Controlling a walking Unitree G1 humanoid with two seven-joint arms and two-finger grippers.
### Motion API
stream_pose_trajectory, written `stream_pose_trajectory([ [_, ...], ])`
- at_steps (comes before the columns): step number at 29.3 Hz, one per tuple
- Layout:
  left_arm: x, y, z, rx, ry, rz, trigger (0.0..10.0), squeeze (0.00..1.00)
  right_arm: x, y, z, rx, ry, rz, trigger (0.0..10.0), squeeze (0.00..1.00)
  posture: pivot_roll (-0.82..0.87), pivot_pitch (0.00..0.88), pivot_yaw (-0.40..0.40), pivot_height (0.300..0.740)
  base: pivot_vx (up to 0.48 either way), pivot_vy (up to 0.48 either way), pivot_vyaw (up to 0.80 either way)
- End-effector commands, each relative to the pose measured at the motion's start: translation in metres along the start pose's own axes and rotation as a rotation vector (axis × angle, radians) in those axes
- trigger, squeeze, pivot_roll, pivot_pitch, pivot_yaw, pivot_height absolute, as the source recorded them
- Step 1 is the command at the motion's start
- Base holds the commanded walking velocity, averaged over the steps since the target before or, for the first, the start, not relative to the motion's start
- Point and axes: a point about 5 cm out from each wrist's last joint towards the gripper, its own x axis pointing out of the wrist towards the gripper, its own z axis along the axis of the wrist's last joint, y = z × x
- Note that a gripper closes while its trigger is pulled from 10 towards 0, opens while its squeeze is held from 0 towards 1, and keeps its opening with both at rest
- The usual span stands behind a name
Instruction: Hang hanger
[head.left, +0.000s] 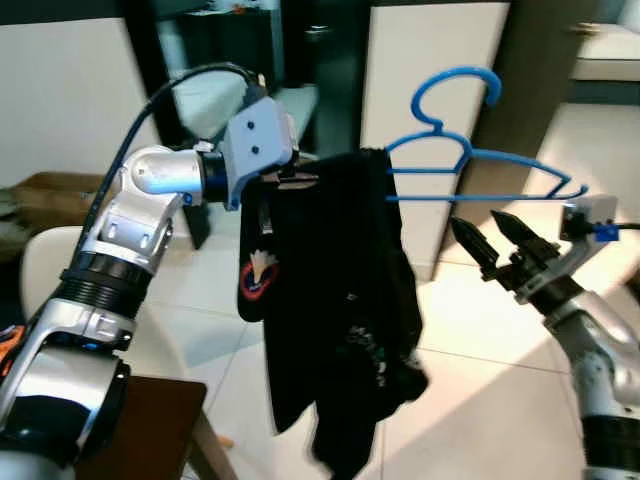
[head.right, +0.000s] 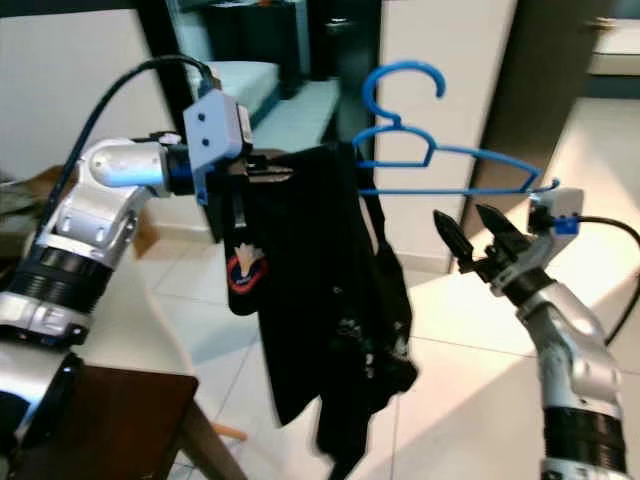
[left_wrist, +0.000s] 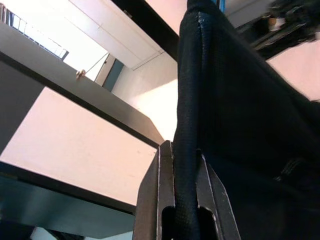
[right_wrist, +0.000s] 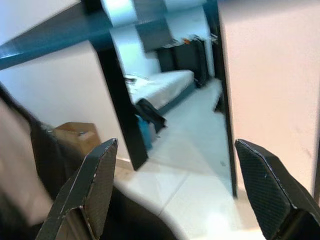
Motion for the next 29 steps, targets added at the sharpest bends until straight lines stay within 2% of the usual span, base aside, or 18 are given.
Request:
stream_pose_trajectory([
  [1,-0.002,0.006,0.001,0.021,0.004,0.046,10.0,0.00,-0.002,0.003,-0.004,0.021,0.014,-0.001,10.0,0.00,-0.07,0.000,0.076,0.740,0.000,0.000,-0.80],
  [2,0.000,0.011,0.000,0.033,0.011,0.096,10.0,0.00,-0.013,0.009,-0.017,0.009,0.069,0.007,10.0,0.00,-0.08,0.000,0.085,0.740,0.000,0.000,-0.80],
  [3,0.000,0.013,-0.001,0.028,0.012,0.126,10.0,0.00,-0.016,0.015,-0.024,0.016,0.090,0.020,10.0,0.00,-0.08,0.000,0.093,0.740,0.000,0.000,-0.80],
  [7,0.001,0.013,-0.002,0.016,0.012,0.172,10.0,0.00,-0.021,0.023,-0.033,0.030,0.115,0.038,10.0,0.00,-0.09,0.000,0.096,0.740,0.000,0.000,-0.80],
  [10,-0.004,0.012,-0.007,-0.014,0.011,0.256,10.0,0.00,-0.025,0.033,-0.042,0.047,0.136,0.061,10.0,0.00,-0.09,0.000,0.100,0.740,0.000,0.000,-0.80],
  [16,-0.010,0.016,0.002,-0.023,-0.061,0.288,10.0,0.00,-0.020,0.042,-0.040,0.067,0.113,0.116,10.0,0.00,-0.10,0.000,0.090,0.740,0.000,0.000,-0.76],
  [17,-0.011,0.018,0.008,-0.014,-0.089,0.276,10.0,0.00,-0.017,0.049,-0.037,0.075,0.097,0.157,10.0,0.00,-0.09,0.000,0.085,0.740,0.000,0.000,0.00],
  [18,-0.014,0.023,0.017,0.013,-0.123,0.263,10.0,0.00,-0.010,0.062,-0.032,0.101,0.059,0.239,10.0,0.00,-0.08,0.000,0.080,0.740,0.000,0.000,0.00],
  [20,-0.014,0.023,0.017,0.013,-0.123,0.263,10.0,0.00,-0.010,0.062,-0.032,0.101,0.059,0.239,10.0,0.00,-0.08,0.000,0.080,0.740,0.000,0.000,0.00],
  [24,-0.020,0.031,0.024,0.053,-0.127,0.271,10.0,0.00,-0.002,0.078,-0.026,0.134,0.030,0.337,10.0,0.00,-0.07,0.000,0.073,0.740,0.000,0.000,0.00],
  [29,-0.025,0.036,0.035,0.070,-0.161,0.265,10.0,0.00,0.003,0.084,-0.028,0.133,0.043,0.374,10.0,0.00,-0.07,0.000,0.069,0.740,0.000,0.000,0.00],
])
